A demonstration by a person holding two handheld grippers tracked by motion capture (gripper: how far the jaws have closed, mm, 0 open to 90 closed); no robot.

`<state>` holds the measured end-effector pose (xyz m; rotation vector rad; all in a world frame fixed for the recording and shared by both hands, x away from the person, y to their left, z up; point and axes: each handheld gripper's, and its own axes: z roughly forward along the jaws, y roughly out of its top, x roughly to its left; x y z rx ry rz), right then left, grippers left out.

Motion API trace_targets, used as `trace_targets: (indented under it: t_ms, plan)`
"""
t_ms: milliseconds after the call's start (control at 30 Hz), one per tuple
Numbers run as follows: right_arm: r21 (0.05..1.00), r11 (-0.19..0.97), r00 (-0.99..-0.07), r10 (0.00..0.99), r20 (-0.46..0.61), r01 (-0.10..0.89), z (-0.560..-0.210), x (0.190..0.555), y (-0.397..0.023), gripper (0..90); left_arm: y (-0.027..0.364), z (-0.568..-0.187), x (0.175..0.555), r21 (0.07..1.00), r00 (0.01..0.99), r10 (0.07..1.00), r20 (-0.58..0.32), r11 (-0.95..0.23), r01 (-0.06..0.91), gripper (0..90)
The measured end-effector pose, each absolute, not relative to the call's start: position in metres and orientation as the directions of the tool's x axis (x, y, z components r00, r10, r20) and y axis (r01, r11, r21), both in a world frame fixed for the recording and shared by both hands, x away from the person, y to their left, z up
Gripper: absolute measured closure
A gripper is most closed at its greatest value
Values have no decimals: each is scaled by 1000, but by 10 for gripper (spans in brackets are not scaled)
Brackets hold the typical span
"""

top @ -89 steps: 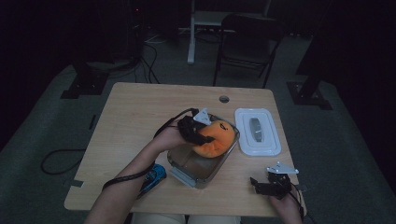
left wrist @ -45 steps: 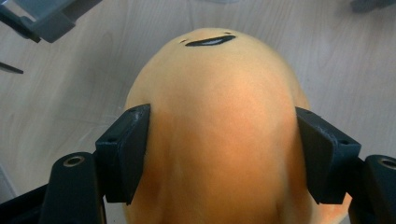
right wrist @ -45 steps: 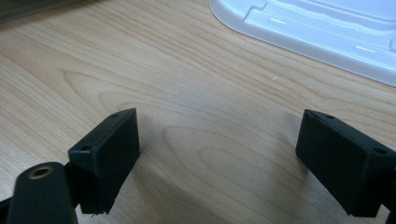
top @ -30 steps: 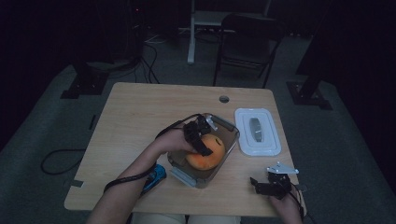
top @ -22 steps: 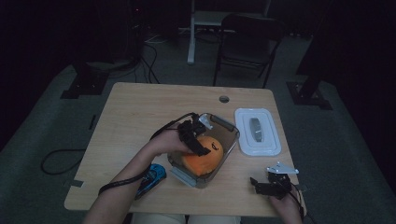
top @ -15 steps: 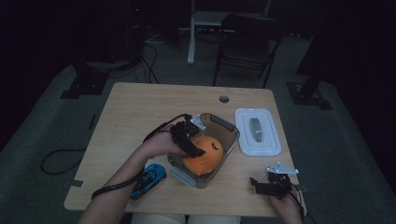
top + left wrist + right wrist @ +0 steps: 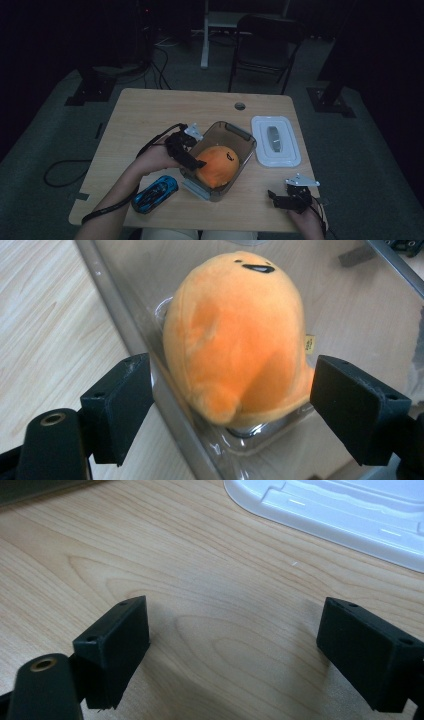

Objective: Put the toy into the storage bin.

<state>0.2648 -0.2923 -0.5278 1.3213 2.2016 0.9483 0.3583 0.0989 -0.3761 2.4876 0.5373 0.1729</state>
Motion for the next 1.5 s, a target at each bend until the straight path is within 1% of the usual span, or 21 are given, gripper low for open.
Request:
trace_targets:
  t_ms: [200, 300, 700, 1000, 1200, 1300, 1333, 1500]
  plan:
    - [725, 323, -472, 882, 4, 609, -528, 265, -292, 128, 117, -373, 353, 580, 899, 438, 20, -737, 347, 181]
    - [725, 321, -470, 883, 5, 610, -528, 265, -292, 128, 126, -374, 351, 590, 889, 458, 13, -722, 363, 181]
    - [725, 320, -469, 883, 4, 610, -528, 265, -292, 127, 159, -382, 336, 580, 860, 509, 18, -706, 406, 181]
    - [726, 321, -469, 883, 2, 608, -528, 265, -292, 127, 176, -390, 324, 587, 854, 521, 4, -692, 419, 181]
    - [725, 320, -468, 884, 4, 610, -528, 265, -292, 127, 187, -405, 313, 582, 842, 539, -10, -682, 443, 181]
    - [724, 319, -467, 884, 5, 611, -528, 265, -292, 127, 192, -416, 309, 551, 819, 574, -18, -677, 487, 174]
    - [724, 319, -467, 884, 4, 611, -528, 265, -292, 127, 193, -421, 307, 540, 818, 575, -27, -680, 496, 149]
    - [724, 318, -465, 885, 5, 612, -528, 265, -291, 126, 198, -443, 299, 501, 810, 585, -28, -693, 518, 148]
